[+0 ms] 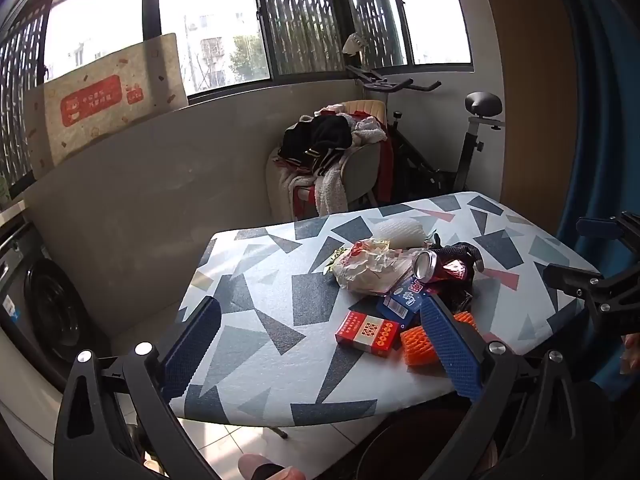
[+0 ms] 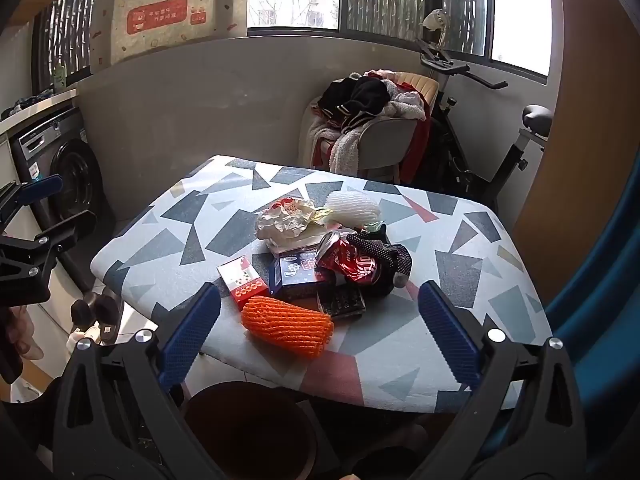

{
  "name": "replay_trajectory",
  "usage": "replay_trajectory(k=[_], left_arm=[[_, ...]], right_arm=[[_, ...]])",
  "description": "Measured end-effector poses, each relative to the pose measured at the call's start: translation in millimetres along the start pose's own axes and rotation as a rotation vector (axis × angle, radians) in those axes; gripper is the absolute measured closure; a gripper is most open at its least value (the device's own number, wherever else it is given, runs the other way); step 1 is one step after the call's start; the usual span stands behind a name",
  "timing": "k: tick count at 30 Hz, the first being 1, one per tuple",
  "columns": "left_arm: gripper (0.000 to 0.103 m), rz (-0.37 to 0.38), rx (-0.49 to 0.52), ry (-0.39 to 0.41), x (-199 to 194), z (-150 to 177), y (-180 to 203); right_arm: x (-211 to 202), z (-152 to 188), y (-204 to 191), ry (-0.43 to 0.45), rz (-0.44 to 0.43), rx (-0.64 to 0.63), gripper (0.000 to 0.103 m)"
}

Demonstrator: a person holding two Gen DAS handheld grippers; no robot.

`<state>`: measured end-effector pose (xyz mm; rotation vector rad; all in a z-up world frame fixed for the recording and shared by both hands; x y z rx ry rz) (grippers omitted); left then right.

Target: Collect trash

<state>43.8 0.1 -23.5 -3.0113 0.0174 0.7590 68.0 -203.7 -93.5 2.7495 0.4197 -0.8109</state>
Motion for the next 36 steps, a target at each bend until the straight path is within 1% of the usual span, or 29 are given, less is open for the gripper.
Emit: replay_trajectory(k=[8, 13, 15, 21, 22, 27, 28, 36], left_arm=[[0.005, -0.002, 0.003, 0.005, -0.3, -0.2, 0.0], [0.005, -0.001, 0.005, 0.005, -0.6, -0.7, 0.9], [0.005, -0.001, 0.012, 0.004, -0.7, -0.8, 2.3], [0.005, 0.009, 0.011, 0.000, -0.8, 2.4, 4.1], [0.005, 0.010, 0.013, 0.001, -1.0, 3.3, 4.9], [0.005, 0.016, 0.019, -0.001, 3.8, 5.5, 11.7], [0.005, 0.019, 0.021, -0.002, 1.3, 1.8, 9.1], [0.005, 0.018, 0.022, 0.000, 1.8, 2.9, 10.6]], right_arm=[[0.4, 1.1, -0.7, 0.000, 0.002, -0.002, 0.006], [-0.3, -3.9, -3.3, -0.004, 0.004, -0.005, 0.006], [1.7, -0.6, -4.5, 0.000, 0.003, -0.013, 0.006], [1.8, 1.0, 3.6, -0.003, 0.002, -0.007, 0.006], [3.5, -1.6, -1.6, -0.005, 0.005, -0.007, 0.006], [4.0, -0.6, -2.2, -0.009, 0.003, -0.001, 0.006], [3.7, -0.6, -2.3, -0.009, 0.003, -0.002, 0.006], [4.1, 0.0, -2.3, -0.006, 0.003, 0.000, 0.006]])
Point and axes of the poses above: each gripper's, at about its wrist camera, not at the fingertips, and x roughly the way its jaws point, y to its right, z to its underside, the point moved 5 cm from there along x, roughly the way its jaws point, and after that the axes turned 9 degrees about -x, right-handed, at the moved point
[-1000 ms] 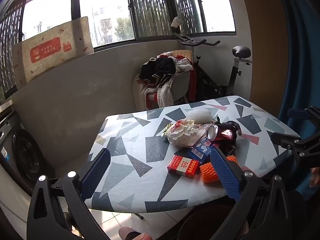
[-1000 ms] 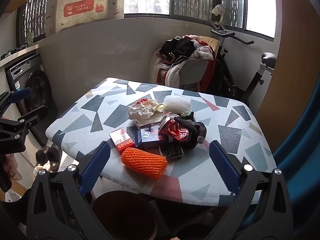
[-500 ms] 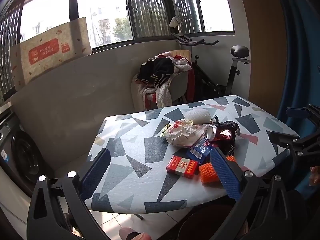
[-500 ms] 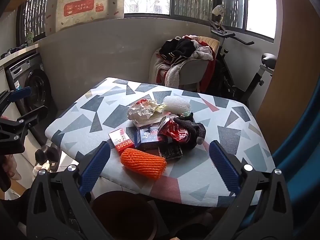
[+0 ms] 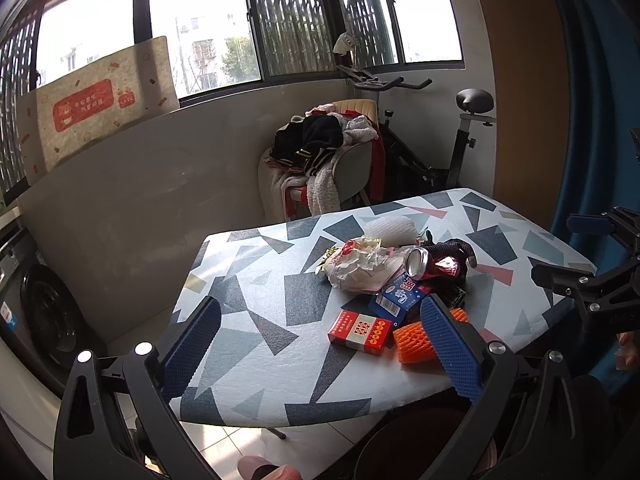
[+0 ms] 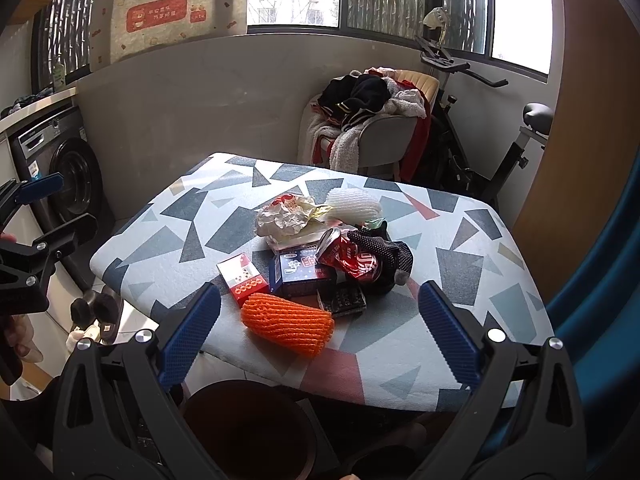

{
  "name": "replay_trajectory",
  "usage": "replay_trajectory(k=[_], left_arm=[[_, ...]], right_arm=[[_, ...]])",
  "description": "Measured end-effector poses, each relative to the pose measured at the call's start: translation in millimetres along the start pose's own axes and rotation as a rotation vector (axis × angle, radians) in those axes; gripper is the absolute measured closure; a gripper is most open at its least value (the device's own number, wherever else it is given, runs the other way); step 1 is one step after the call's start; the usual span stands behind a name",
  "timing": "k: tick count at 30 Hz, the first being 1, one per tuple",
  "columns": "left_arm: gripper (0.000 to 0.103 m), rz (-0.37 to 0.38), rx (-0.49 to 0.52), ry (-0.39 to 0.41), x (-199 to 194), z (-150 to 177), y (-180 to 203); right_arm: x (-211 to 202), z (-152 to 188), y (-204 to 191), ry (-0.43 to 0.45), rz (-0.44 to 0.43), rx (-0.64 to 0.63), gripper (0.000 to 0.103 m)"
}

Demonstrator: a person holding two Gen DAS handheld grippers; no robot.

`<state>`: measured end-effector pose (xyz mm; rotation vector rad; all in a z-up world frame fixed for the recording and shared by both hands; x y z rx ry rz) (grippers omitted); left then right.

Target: Collect trash

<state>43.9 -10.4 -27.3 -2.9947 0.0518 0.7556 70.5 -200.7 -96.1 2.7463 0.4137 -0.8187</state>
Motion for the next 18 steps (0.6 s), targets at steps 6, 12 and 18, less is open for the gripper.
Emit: replay_trajectory(k=[6, 12, 18], left_arm=[[0.005, -0.001, 0.001, 0.000, 1.4, 0.3, 1.2], [0.005, 0.001, 0.000, -0.001, -0.5, -0.7, -1.0], [0.005, 0.001, 0.000, -0.001, 0.1, 0.0, 0.1]], right_arm=[[0.1, 0.4, 0.0, -0.001, -0.001, 0.000, 0.006], [0.3, 0.9, 0.0, 0.000, -0.001, 0.000, 0.006], [0.6, 1.1, 0.0, -0.001, -0.001, 0.000, 0.006]])
Point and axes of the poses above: each gripper's, at about its wrist camera, not at the fingertips, and x roughly the way its jaws point, y to its right, z to its underside, the point moved 5 cm from there along x, roughly the way its jaws point, and after that the axes turned 9 degrees about -x, right-handed, at the moved point
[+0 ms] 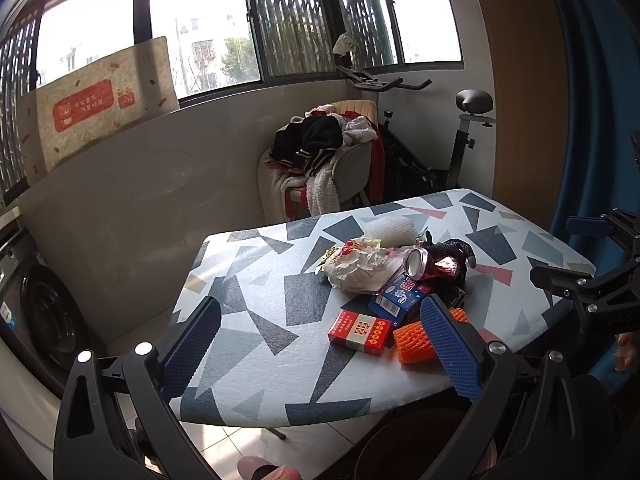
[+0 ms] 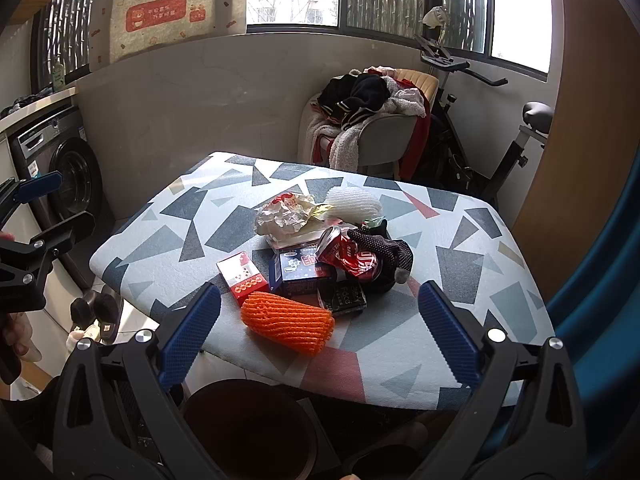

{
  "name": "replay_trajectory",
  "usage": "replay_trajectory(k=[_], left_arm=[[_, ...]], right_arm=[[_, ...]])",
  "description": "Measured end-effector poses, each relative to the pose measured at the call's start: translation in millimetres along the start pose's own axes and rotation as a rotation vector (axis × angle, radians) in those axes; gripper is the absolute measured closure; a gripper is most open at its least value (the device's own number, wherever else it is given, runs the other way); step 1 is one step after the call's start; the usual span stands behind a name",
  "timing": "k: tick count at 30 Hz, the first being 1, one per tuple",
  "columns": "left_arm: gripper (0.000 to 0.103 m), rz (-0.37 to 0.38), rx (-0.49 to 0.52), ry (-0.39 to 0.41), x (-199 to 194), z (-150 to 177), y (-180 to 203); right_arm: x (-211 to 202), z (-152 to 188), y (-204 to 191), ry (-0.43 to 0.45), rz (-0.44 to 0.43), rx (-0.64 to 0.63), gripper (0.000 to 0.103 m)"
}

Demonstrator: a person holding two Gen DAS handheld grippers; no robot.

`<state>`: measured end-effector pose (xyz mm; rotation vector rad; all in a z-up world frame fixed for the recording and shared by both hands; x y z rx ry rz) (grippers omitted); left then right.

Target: Collect trash

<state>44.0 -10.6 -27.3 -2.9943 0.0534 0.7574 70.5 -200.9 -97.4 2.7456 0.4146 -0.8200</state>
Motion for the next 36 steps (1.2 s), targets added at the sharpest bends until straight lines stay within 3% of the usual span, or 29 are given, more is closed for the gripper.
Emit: replay_trajectory(k=[24, 31, 34, 36], left_arm=[[0.005, 0.001, -0.005, 0.000, 0.2, 0.8, -0.4], [0.005, 0.045, -0.018, -0.012, 1.3, 1.2, 3.6], [0.005, 0.031, 0.002, -0.010, 5.4, 3.5, 6.5], [0.005, 0.073, 0.000, -0.044, 14.1, 7.7, 2.4]], right_arm=[[0.9, 0.6, 0.2, -0.001, -0.001, 0.000, 0.006], [1.0, 0.4, -0.1, -0.002, -0.001, 0.001, 0.006], [4.1, 7.3, -0.8, -0.004, 0.001, 0.003, 0.006], [9.1, 14.3, -1.3, -0.005, -0.005, 0.009, 0.006]])
Point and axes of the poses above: each gripper's, at about its wrist camera, not at the fingertips, and x roughly the way its jaws point, y to its right, z to its underside, the point moved 5 cm from there along x, roughly the way its jaws point, and after that the axes turned 9 degrees about -x, right-handed, at the moved point
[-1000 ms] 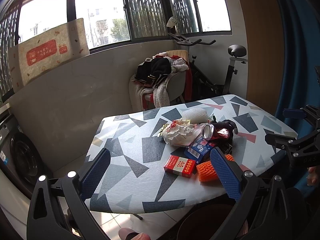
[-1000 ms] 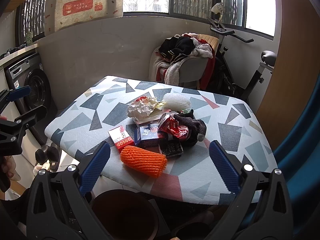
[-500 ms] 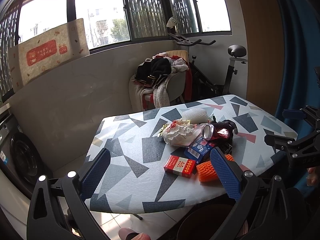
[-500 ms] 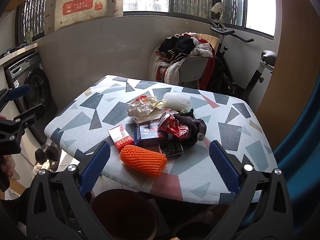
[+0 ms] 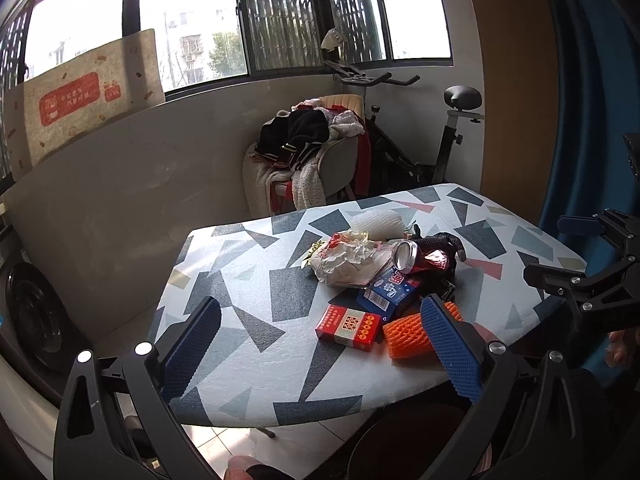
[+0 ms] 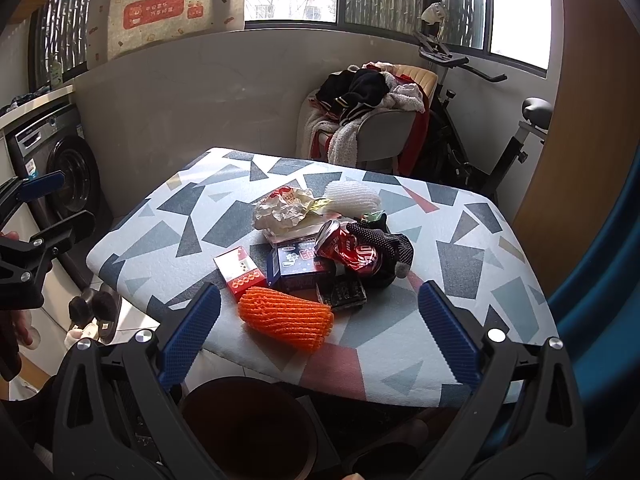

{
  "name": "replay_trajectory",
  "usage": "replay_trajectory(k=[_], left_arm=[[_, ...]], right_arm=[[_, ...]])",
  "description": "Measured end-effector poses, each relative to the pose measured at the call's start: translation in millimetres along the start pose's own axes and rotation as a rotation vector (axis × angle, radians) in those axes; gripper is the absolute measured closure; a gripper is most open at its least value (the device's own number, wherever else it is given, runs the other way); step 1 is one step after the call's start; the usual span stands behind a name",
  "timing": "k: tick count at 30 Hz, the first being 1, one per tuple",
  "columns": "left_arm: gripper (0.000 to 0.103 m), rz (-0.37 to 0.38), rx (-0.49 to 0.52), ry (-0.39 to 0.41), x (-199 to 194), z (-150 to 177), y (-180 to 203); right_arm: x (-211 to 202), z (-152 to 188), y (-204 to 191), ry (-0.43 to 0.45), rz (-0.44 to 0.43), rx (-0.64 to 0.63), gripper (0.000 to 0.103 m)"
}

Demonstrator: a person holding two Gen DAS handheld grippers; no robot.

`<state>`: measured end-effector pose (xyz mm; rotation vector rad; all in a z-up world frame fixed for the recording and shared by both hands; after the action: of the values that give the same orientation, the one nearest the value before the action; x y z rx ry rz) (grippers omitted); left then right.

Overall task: Collect trash
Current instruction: 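Reach the right gripper to the orange foam net and close on it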

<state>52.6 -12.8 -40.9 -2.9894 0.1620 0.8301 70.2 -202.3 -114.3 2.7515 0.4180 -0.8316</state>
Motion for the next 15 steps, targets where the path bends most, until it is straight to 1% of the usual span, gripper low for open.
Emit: replay_trajectory(k=[2, 4, 6, 8, 11, 12, 14, 15], left_arm=[[0.005, 0.010, -0.023, -0.040, 10.5, 6.4, -4.5], [0.005, 0.004, -0.040, -0.058, 19.2, 12.5, -8.7], [0.005, 0.004, -0.050, -0.055, 26.5, 19.2, -14.7], [0.005, -0.008, -0.046, -0.043, 34.0, 24.6, -18.2], [0.005, -0.049, -0.019, -0.048, 49.6, 39.4, -29.2], [0.005, -0.052, -0.015, -0.060, 56.0, 44.8, -30.4], [0.005, -0.029, -0.024, -0.106, 70.9, 56.4, -31.7], [0.005, -0.034, -0.035, -0.125, 78.1, 61.5, -33.4]], right_arm=[[3.4, 5.3, -0.3, 0.010, -0.031, 0.021, 0.006], [7.5, 9.9, 0.0, 0.021, -0.049, 0.041, 0.006], [13.9, 12.6, 2.0, 0.026, -0.058, 0.055, 0.006], [24.9, 18.5, 2.4, 0.015, -0.088, 0.072, 0.006], [48.1, 29.2, 3.9, -0.025, -0.127, 0.104, 0.006], [56.4, 32.7, 2.7, -0.043, -0.134, 0.104, 0.006], [75.5, 38.6, -4.2, -0.089, -0.179, 0.088, 0.006], [84.4, 41.4, -7.9, -0.108, -0.172, 0.074, 0.006]])
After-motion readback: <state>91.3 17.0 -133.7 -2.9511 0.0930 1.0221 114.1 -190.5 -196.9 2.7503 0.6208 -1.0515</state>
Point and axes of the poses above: each gripper's, at about its wrist camera, not at the fingertips, and x roughly the way its jaws point, y to its right, z to its underside, the point moved 5 cm from there along x, roughly the way its jaws point, and after that the axes turned 9 degrees about -x, right-handed, at the moved point
